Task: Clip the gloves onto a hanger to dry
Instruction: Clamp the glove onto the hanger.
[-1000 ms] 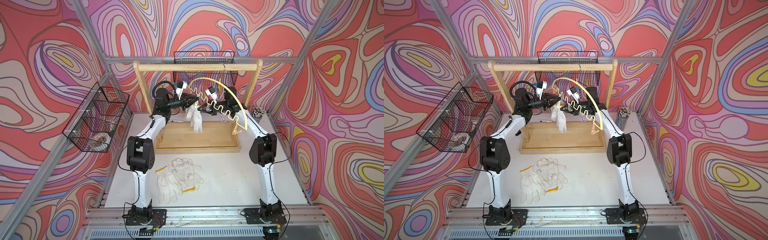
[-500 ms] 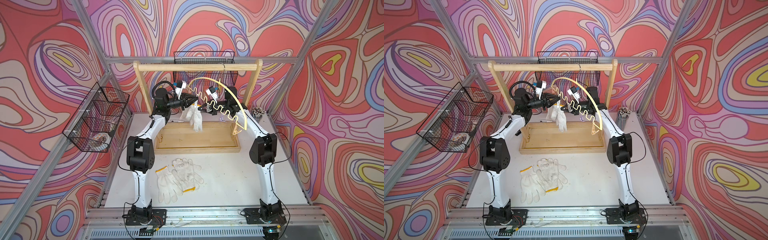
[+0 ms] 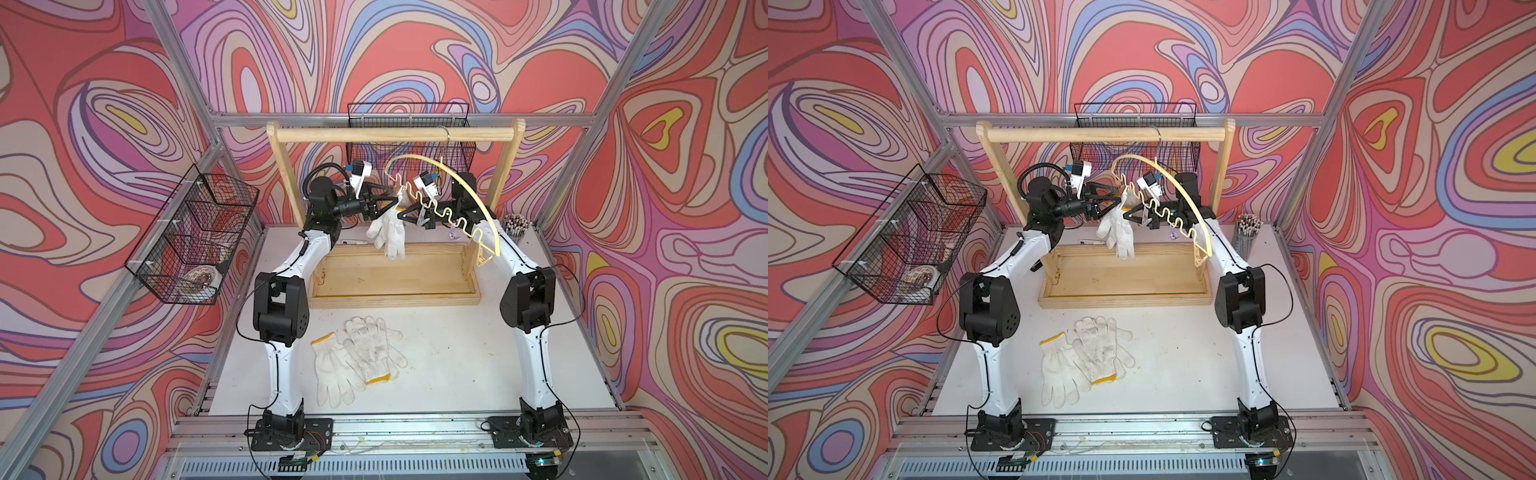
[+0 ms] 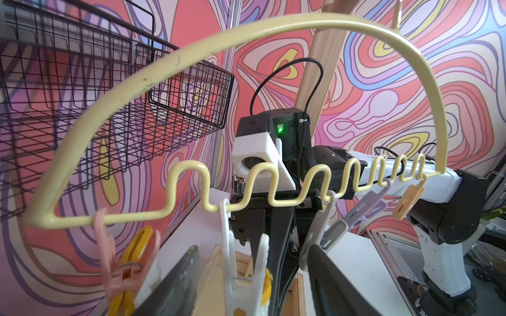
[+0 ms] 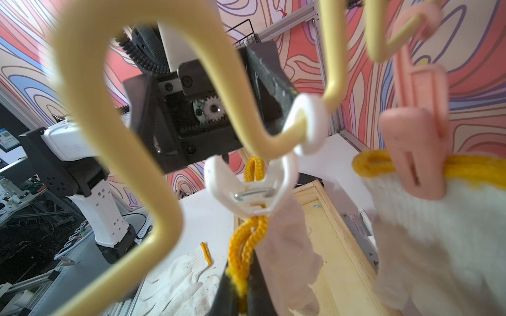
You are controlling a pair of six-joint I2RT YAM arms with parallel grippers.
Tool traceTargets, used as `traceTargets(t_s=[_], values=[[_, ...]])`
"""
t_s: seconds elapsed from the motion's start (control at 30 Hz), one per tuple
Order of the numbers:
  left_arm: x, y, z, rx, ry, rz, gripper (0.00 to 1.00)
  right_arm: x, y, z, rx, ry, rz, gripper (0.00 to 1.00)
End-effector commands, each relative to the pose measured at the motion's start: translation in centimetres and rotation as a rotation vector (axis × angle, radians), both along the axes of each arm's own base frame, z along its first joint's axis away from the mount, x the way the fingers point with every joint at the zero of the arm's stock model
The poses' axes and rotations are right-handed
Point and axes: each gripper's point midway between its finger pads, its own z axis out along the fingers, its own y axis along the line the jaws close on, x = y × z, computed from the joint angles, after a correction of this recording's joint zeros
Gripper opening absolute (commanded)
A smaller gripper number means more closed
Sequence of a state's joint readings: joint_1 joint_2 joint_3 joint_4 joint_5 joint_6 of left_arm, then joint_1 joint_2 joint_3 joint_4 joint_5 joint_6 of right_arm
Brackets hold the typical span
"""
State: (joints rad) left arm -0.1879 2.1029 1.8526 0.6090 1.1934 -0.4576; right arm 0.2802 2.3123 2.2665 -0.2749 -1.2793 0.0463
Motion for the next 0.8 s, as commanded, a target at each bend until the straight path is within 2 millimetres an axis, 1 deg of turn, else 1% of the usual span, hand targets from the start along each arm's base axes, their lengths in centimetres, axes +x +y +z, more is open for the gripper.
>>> traceTargets(t_s=[0.0,0.2,0.23,0.3,0.37,0.5,0.57,0.67,0.7,0.77], values=[[0.1,0.5,-0.2,-0.01,-0.018,0.006,0.71,-0.7,-0.5,2.1,0.013,-0.046,-0.015,0.0],[-0.1,0.8,0.3,-0.019,-0.026,0.027,0.73,0.5,-1.1,0.7,-0.002,-0.018,-0.075,0.0],[-0.1,0.9,0.4,-0.02,-0.029,0.033,0.73,0.7,-1.2,0.5,-0.007,-0.011,-0.089,0.06],[-0.1,1.1,0.6,-0.022,-0.031,0.045,0.74,1.0,-1.2,0.2,-0.014,-0.007,-0.109,0.12],[-0.1,1.2,0.6,-0.023,-0.033,0.054,0.74,1.4,-1.3,0.0,-0.022,-0.005,-0.136,0.24],[-0.2,1.4,0.8,-0.026,-0.036,0.073,0.74,2.1,-1.7,-0.2,-0.038,-0.015,-0.192,0.36],[-0.3,1.4,1.0,-0.026,-0.043,0.078,0.74,2.4,-1.8,0.0,-0.042,-0.023,-0.216,0.44],[-0.5,1.6,1.1,-0.024,-0.046,0.088,0.74,2.7,-2.1,0.1,-0.051,-0.033,-0.253,0.53],[-0.5,1.6,1.1,-0.022,-0.047,0.091,0.74,2.9,-2.2,0.0,-0.057,-0.038,-0.27,0.58],[-0.6,1.6,1.2,-0.019,-0.05,0.097,0.74,3.3,-2.5,0.0,-0.072,-0.048,-0.312,0.6]])
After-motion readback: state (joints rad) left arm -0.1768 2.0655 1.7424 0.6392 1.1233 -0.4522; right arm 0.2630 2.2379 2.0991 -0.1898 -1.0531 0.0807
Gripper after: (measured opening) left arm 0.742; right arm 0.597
